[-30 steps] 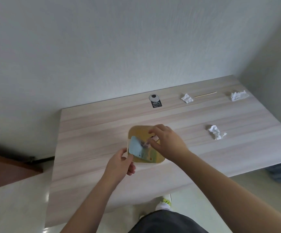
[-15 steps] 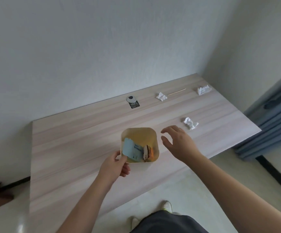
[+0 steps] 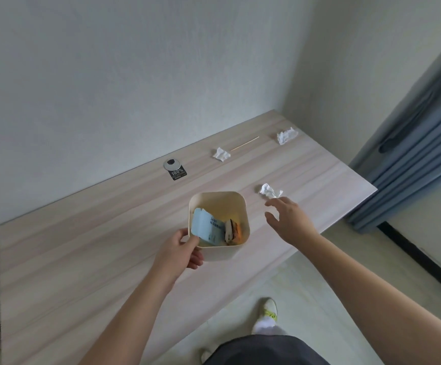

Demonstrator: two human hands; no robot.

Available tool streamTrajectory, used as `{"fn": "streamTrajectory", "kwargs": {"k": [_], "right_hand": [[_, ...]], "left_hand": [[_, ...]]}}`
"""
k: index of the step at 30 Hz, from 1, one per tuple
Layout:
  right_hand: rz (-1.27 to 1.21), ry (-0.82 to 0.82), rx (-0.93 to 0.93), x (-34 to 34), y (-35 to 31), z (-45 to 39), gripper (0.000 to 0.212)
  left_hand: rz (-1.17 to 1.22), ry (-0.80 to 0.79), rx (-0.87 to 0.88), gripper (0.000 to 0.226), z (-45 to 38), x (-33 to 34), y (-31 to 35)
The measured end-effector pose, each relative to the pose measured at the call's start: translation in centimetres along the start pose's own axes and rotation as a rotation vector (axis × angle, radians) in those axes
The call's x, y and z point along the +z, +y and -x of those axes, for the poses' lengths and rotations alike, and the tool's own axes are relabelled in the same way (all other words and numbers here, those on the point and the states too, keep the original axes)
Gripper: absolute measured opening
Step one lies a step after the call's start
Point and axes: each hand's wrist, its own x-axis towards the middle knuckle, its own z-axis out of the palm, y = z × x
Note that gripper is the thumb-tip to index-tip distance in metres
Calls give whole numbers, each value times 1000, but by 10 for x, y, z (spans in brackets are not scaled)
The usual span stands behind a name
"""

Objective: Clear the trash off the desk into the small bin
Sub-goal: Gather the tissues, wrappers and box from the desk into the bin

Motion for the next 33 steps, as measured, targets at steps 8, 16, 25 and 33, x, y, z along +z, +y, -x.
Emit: {"fn": "streamTrajectory", "kwargs": {"k": [8, 16, 25, 33], "right_hand": [[-28, -132, 92, 20, 73, -60, 36], [151, -307, 13, 32, 124, -134, 58], [288, -574, -153, 58, 137, -177, 72], [-105, -462, 22, 63, 162, -190, 17]], "left_hand": [[-15, 69, -72, 26, -41, 37, 19], [23, 158, -158, 24, -76, 81, 41], [86, 227, -197, 34, -93, 111, 60], [83, 302, -208, 23, -102, 121, 68]]}}
